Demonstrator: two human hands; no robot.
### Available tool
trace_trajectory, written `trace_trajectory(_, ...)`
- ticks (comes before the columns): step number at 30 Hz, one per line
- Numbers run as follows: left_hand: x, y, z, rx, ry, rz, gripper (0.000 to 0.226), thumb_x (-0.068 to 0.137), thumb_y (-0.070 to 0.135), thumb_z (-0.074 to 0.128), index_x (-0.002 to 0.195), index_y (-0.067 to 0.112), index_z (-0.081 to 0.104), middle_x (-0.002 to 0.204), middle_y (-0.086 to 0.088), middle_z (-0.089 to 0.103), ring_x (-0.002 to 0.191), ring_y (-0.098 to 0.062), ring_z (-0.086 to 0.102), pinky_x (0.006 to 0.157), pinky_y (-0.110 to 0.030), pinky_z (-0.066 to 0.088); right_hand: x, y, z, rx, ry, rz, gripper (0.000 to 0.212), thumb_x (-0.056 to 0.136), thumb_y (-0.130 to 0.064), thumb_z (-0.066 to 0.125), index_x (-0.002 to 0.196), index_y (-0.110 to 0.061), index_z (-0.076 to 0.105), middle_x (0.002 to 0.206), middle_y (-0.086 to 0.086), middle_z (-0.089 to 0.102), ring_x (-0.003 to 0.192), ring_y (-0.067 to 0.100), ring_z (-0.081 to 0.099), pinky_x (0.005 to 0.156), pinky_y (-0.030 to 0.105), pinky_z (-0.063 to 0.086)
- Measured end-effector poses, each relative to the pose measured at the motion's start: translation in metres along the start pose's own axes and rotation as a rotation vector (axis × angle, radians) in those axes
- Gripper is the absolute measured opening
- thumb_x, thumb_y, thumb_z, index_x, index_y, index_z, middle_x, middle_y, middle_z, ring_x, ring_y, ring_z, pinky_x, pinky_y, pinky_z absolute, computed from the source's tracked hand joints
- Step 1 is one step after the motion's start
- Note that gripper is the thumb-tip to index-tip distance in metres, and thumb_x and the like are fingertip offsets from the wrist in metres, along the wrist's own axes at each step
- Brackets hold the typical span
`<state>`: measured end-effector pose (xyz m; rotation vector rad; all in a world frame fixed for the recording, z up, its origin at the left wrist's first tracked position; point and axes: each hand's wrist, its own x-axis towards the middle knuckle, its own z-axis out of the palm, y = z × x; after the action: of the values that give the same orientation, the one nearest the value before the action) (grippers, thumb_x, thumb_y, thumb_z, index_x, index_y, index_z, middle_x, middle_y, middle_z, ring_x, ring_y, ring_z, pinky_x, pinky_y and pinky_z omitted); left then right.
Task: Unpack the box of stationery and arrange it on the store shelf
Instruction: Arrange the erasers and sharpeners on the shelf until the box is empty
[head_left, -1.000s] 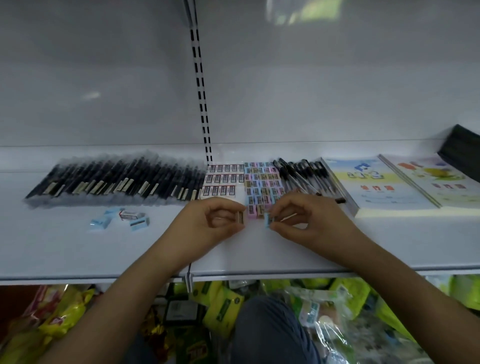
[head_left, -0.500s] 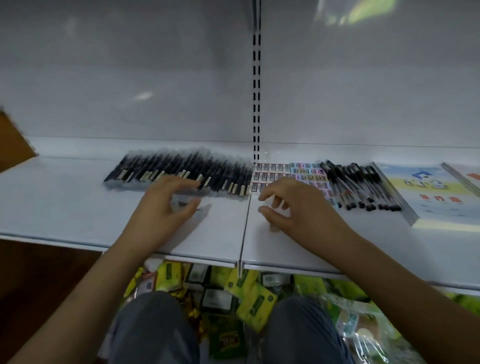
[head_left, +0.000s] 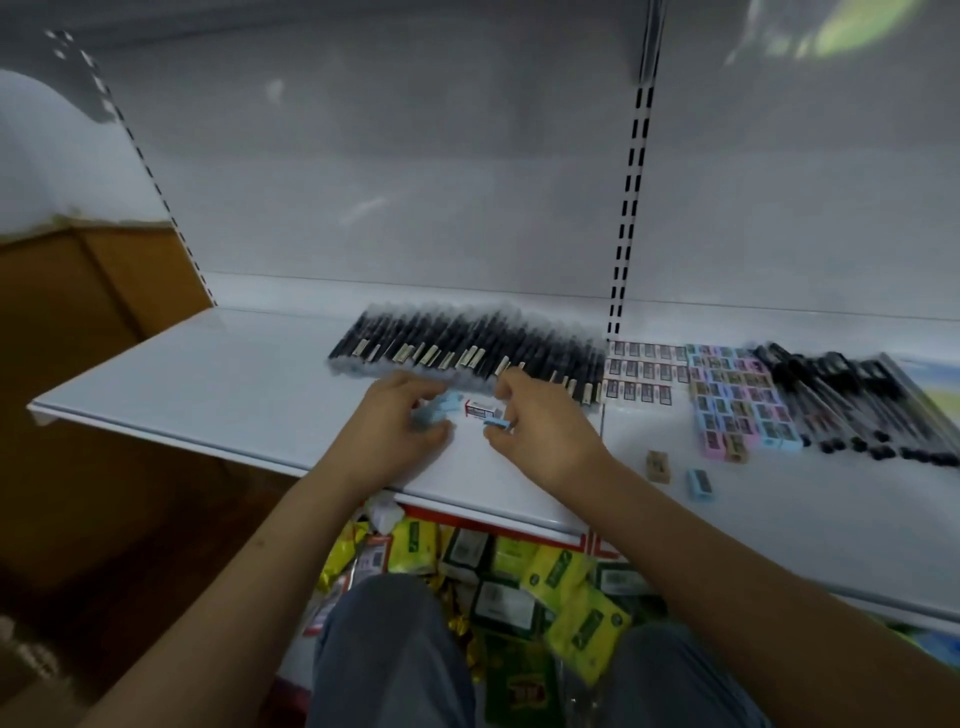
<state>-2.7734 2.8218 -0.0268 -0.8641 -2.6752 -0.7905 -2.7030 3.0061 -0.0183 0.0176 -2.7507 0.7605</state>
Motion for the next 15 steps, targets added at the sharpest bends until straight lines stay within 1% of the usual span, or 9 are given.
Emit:
trace_trajectory(3, 0.002, 0.001, 0.007, 0.041, -0.013, 0.01, 0.046, 0.089, 0.032, 0.07, 0.133, 0.019, 0.061, 0.127, -0.003, 0.056, 0.11, -0.017, 0.052, 0.089, -0.02, 0.036, -0.002, 0.004, 0.0, 0.007, 0.003, 0.016, 0.027, 0.088, -0.025, 0.065, 0.113, -0.019, 0.055, 0.098, 0.001, 0.06, 0.091, 0.019, 0.059, 0.079, 0.036, 0.051)
trace_trajectory(5, 0.005, 0.006, 0.009, 0.043, -0.01, 0.013, 0.04, 0.092, 0.03, 0.066, 0.131, 0.018, 0.063, 0.125, -0.003, 0.056, 0.101, -0.016, 0.053, 0.085, -0.018, 0.036, -0.005, 0.006, 0.0, 0.006, 0.01, 0.0, 0.028, 0.089, -0.025, 0.065, 0.116, -0.02, 0.058, 0.101, 0.0, 0.06, 0.093, 0.017, 0.058, 0.08, 0.03, 0.047)
trace_trajectory(6, 0.007, 0.009, 0.009, 0.039, -0.002, 0.015, 0.035, 0.093, 0.028, 0.066, 0.126, 0.018, 0.066, 0.12, -0.002, 0.057, 0.092, -0.013, 0.053, 0.08, -0.017, 0.037, -0.006, 0.007, 0.0, 0.001, 0.014, -0.015, 0.029, 0.09, -0.025, 0.064, 0.118, -0.02, 0.059, 0.103, 0.001, 0.06, 0.093, 0.016, 0.056, 0.08, 0.028, 0.045)
trace_trajectory(8, 0.008, 0.011, 0.005, 0.029, 0.009, 0.026, 0.021, 0.091, 0.027, 0.069, 0.11, 0.02, 0.071, 0.108, 0.001, 0.06, 0.081, -0.008, 0.052, 0.068, -0.011, 0.036, -0.008, 0.009, -0.004, -0.006, 0.031, -0.036, 0.031, 0.091, -0.025, 0.064, 0.121, -0.02, 0.061, 0.106, 0.002, 0.06, 0.092, 0.014, 0.054, 0.083, 0.027, 0.043)
trace_trajectory(9, 0.008, 0.012, 0.002, 0.028, 0.01, 0.033, 0.014, 0.089, 0.028, 0.071, 0.101, 0.021, 0.071, 0.102, 0.002, 0.061, 0.079, -0.008, 0.053, 0.066, -0.01, 0.036, -0.01, 0.01, -0.007, 0.003, 0.043, -0.038, 0.031, 0.091, -0.026, 0.065, 0.121, -0.02, 0.062, 0.105, 0.002, 0.06, 0.091, 0.015, 0.054, 0.086, 0.028, 0.045)
trace_trajectory(10, 0.007, 0.011, 0.0, 0.029, 0.007, 0.037, 0.011, 0.087, 0.029, 0.073, 0.095, 0.022, 0.071, 0.097, 0.003, 0.062, 0.078, -0.007, 0.055, 0.065, -0.013, 0.038, -0.013, 0.011, -0.011, 0.023, 0.057, -0.04, 0.031, 0.091, -0.025, 0.065, 0.121, -0.019, 0.064, 0.102, 0.003, 0.061, 0.088, 0.014, 0.054, 0.087, 0.03, 0.046)
trace_trajectory(12, 0.004, 0.011, -0.006, 0.013, 0.007, 0.027, 0.012, 0.087, 0.03, 0.073, 0.092, 0.02, 0.071, 0.093, 0.004, 0.065, 0.079, -0.007, 0.058, 0.068, -0.021, 0.044, -0.022, 0.014, -0.023, 0.067, 0.104, -0.054, 0.027, 0.09, -0.023, 0.068, 0.116, -0.016, 0.068, 0.094, 0.003, 0.06, 0.079, 0.011, 0.053, 0.086, 0.031, 0.049)
trace_trajectory(13, 0.003, 0.013, -0.01, -0.02, 0.023, 0.007, 0.013, 0.087, 0.03, 0.073, 0.093, 0.019, 0.071, 0.092, 0.004, 0.067, 0.08, -0.007, 0.06, 0.069, -0.02, 0.047, -0.028, 0.016, -0.03, 0.082, 0.134, -0.065, 0.023, 0.089, -0.021, 0.069, 0.111, -0.015, 0.07, 0.092, 0.003, 0.061, 0.076, 0.011, 0.054, 0.084, 0.029, 0.049)
trace_trajectory(15, 0.001, 0.025, -0.019, -0.129, 0.092, -0.036, 0.01, 0.089, 0.03, 0.071, 0.094, 0.021, 0.07, 0.091, 0.007, 0.069, 0.081, -0.002, 0.062, 0.068, -0.01, 0.045, -0.041, 0.023, -0.05, 0.082, 0.2, -0.062, 0.015, 0.087, -0.017, 0.07, 0.102, -0.014, 0.072, 0.088, 0.002, 0.063, 0.074, 0.012, 0.057, 0.079, 0.02, 0.048)
